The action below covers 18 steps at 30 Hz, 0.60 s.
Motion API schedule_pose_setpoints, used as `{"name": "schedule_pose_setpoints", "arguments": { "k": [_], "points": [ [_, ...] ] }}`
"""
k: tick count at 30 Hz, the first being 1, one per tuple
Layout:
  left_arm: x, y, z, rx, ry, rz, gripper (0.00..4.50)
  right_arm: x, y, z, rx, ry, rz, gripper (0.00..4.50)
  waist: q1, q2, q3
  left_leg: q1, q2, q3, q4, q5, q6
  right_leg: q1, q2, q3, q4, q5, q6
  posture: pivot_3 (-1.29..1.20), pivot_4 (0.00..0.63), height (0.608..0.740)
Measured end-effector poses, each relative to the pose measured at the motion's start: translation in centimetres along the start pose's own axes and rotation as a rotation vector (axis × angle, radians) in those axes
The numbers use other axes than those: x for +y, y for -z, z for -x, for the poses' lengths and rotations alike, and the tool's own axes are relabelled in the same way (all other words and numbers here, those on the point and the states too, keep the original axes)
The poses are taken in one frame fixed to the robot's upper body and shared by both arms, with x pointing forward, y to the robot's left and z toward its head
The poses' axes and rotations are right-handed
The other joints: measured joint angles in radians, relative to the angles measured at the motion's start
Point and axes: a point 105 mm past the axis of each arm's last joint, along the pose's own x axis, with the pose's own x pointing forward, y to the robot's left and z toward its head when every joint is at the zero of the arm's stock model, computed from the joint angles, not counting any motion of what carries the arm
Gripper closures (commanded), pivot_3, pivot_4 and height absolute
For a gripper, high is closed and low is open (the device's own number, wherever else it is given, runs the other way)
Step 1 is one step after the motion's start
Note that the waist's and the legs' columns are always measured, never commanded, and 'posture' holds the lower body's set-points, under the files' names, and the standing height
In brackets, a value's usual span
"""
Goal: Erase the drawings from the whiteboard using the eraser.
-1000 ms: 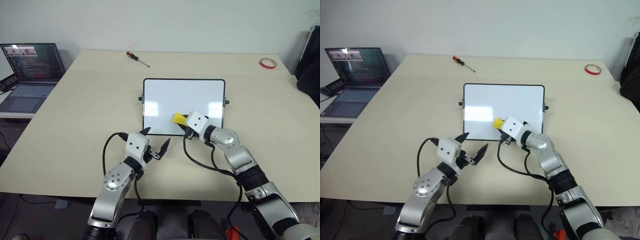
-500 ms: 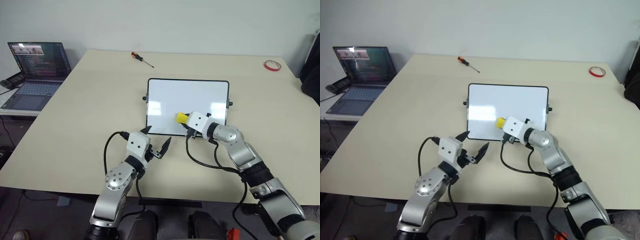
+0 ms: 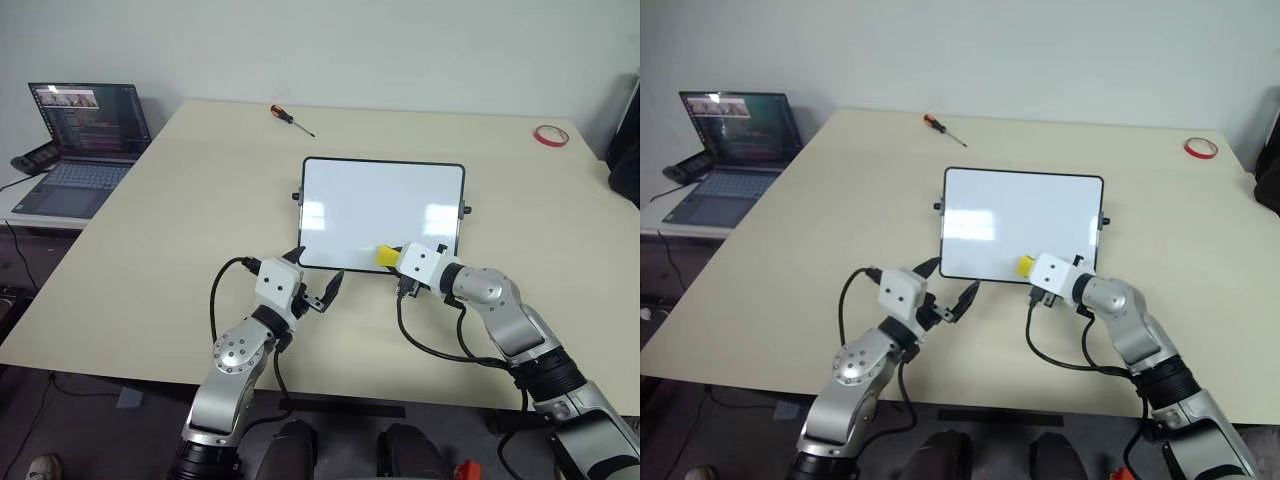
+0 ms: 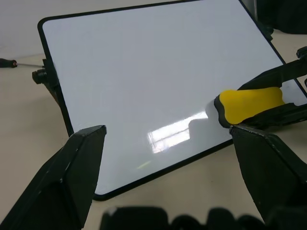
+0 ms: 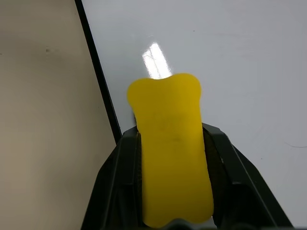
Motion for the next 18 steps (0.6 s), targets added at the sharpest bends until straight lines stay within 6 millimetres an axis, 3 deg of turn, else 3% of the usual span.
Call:
{"name": "schedule_pose_setpoints", "arguments": {
  "k": [10,18],
  "points": [
    [-0.1,0.0,0.0,0.000,0.013,-0.001,0.00,-1.2,2.7,2.6,0.081,0.038,0.007,3.19,0.006,0.000,0.000,0.003,-0.001,-0.003,0.000,0.001,0.000,0.005,-0.002,0.000,-0.004,0.000,0.001,0.00,0.150,0.740],
    [0.0,0.0,0.0,0.000,0.017,-0.005,0.00,-1.2,3.1,3.3,0.081,0.058,-0.042,3.19,0.006,0.000,0.000,0.001,0.000,-0.005,0.000,0.001,0.000,0.007,-0.002,-0.001,-0.011,0.001,0.001,0.00,0.150,0.740]
  ]
}}
